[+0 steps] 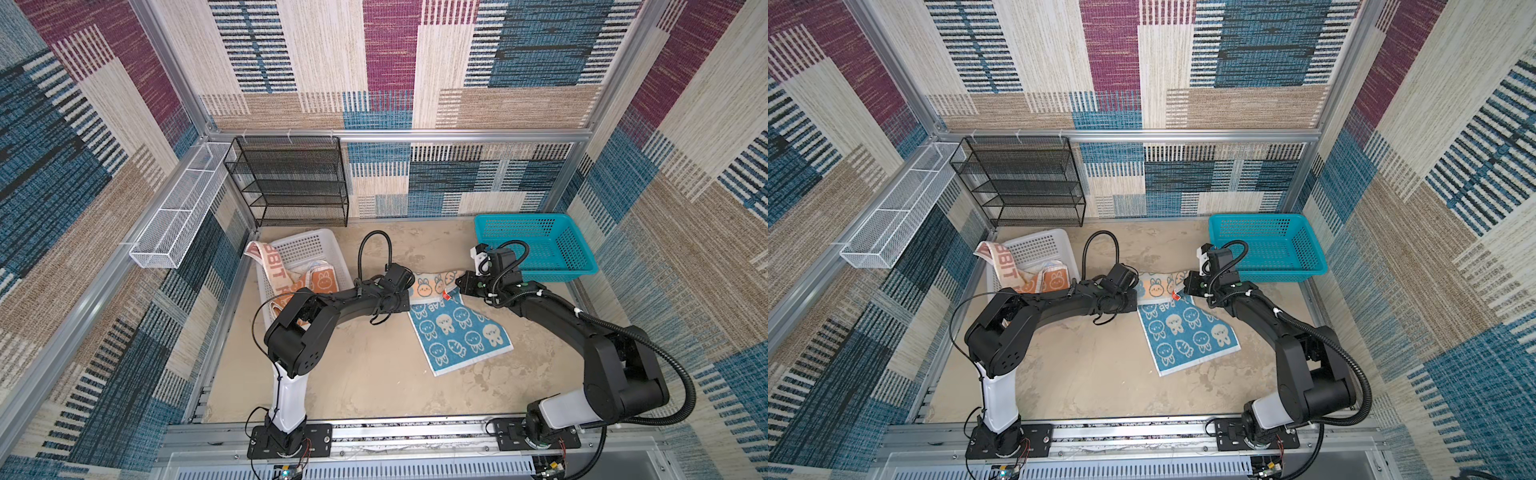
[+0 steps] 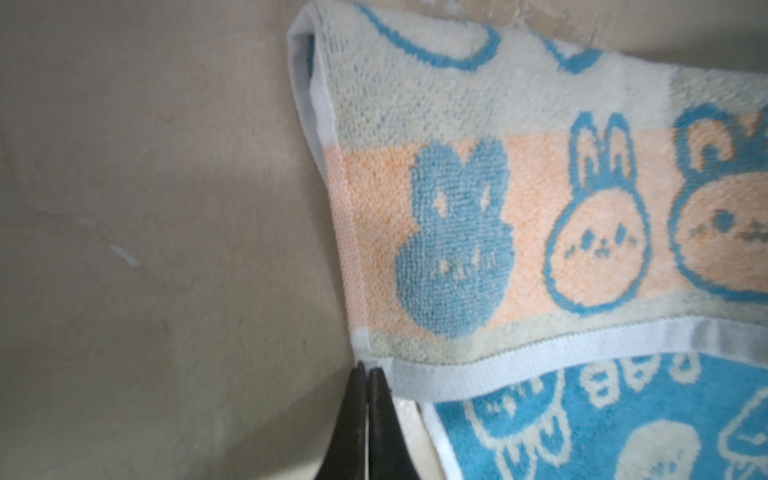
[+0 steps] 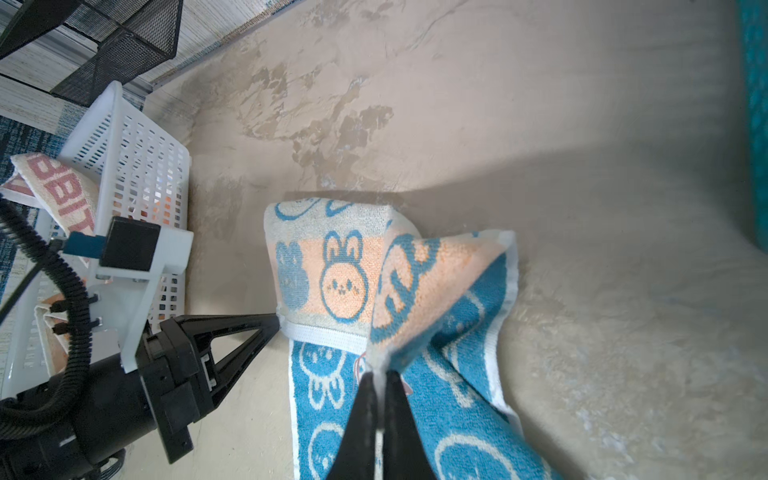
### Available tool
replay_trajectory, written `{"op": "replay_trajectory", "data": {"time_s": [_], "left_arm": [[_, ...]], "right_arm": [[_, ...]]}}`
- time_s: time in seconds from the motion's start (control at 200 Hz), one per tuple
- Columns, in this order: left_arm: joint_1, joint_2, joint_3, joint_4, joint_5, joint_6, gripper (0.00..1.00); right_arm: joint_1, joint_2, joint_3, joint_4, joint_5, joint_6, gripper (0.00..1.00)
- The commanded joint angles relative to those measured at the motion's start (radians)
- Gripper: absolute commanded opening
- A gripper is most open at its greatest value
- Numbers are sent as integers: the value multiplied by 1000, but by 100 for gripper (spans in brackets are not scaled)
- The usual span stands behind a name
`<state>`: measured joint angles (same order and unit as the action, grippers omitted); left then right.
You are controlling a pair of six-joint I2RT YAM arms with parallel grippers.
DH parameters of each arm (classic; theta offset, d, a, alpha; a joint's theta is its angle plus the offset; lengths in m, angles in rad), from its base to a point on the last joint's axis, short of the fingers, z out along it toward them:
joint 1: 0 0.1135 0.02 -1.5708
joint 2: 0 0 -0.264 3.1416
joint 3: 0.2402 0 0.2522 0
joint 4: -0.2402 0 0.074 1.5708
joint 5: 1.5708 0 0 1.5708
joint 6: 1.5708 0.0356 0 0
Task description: Fold and stack the towels
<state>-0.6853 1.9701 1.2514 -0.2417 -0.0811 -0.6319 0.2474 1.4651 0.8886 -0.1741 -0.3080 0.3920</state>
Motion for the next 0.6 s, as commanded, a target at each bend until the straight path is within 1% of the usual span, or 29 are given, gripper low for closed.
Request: {"op": "replay_trajectory", "data": {"time_s": [0.0, 0.19, 0.341, 0.496, 0.596], "left_arm": [[1, -21, 16, -97, -24, 39, 0], [7, -101, 77, -177, -79, 91, 0], [28, -210, 122, -228, -133, 128, 0], [67, -305, 243, -307, -154, 177, 0], [85, -354, 358, -357, -148, 209, 0]], "right_arm": [[1, -14, 14, -1, -6, -12, 0], [0, -34, 66, -51, 8, -27, 0], [1, -77, 138, -112, 9, -39, 0], [3, -127, 264, -200, 9, -51, 0], [13, -161, 374, -265, 6, -57, 0]]}}
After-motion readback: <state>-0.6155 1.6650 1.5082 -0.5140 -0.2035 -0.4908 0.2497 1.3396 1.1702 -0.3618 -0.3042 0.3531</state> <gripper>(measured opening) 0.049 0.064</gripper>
